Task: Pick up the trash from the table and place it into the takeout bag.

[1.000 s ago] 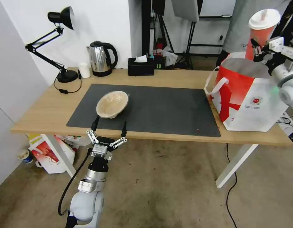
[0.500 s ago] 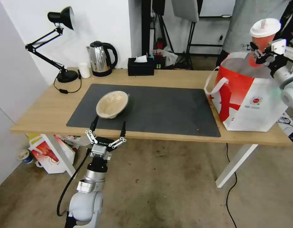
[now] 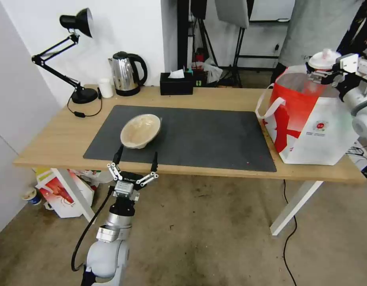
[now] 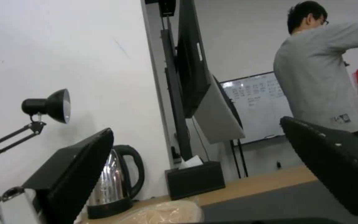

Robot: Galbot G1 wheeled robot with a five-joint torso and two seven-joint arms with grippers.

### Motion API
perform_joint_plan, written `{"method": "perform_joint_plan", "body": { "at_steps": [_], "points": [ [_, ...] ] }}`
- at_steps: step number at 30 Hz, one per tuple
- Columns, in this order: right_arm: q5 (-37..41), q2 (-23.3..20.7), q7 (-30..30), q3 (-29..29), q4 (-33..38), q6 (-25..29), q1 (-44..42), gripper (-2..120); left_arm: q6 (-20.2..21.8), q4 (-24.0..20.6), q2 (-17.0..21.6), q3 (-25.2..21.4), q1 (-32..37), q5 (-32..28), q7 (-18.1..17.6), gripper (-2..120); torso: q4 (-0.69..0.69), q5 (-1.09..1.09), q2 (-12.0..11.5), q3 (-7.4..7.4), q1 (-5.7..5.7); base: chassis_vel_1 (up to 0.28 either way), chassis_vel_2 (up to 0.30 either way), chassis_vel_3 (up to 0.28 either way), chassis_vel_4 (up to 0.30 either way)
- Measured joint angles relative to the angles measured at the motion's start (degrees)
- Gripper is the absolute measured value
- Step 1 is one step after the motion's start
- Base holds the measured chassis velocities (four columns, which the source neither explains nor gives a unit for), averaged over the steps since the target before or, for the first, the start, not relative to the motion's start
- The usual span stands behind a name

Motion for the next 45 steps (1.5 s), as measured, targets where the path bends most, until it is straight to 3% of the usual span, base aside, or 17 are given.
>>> {"method": "perform_joint_plan", "body": {
  "at_steps": [21, 25, 29, 32, 45],
  "points": [
    [0.56, 0.02, 0.78, 0.16, 2.57, -1.07, -0.13, 100, 0.16, 0.05, 0.00, -0.17, -0.18, -0.12, 0.05, 100, 0.01, 0.00, 0.00, 0.00, 0.00, 0.000, 0.000, 0.000, 0.000],
    [4.91, -0.96, 2.50, 1.59, 8.89, -3.63, -2.13, 100, 0.16, -0.06, 0.00, -0.24, -0.22, -0.26, 0.05, 100, 0.00, 0.00, 0.00, 0.00, 0.00, 0.000, 0.000, 0.000, 0.000],
    [12.68, -2.41, 5.53, 5.14, 22.60, -7.74, -5.68, 100, 0.23, -0.27, -0.03, 0.07, -0.38, -0.31, 0.04, 100, 0.01, -0.02, 0.00, 0.00, -0.01, 0.000, 0.000, 0.000, 0.000],
    [14.13, -2.63, 6.58, 6.60, 26.70, -8.87, -7.34, 100, 0.25, -0.29, -0.03, 0.13, -0.37, -0.31, 0.02, 100, 0.01, -0.02, 0.00, 0.00, 0.00, 0.000, 0.000, 0.000, 0.000],
    [12.00, 0.82, 8.75, 17.23, 43.94, -8.58, -25.88, 100, 0.34, -0.05, -0.08, 0.36, -0.85, -0.37, -0.17, 100, 0.00, -0.01, 0.00, 0.00, -0.01, 0.000, 0.000, 0.000, 0.000]
  ]
}}
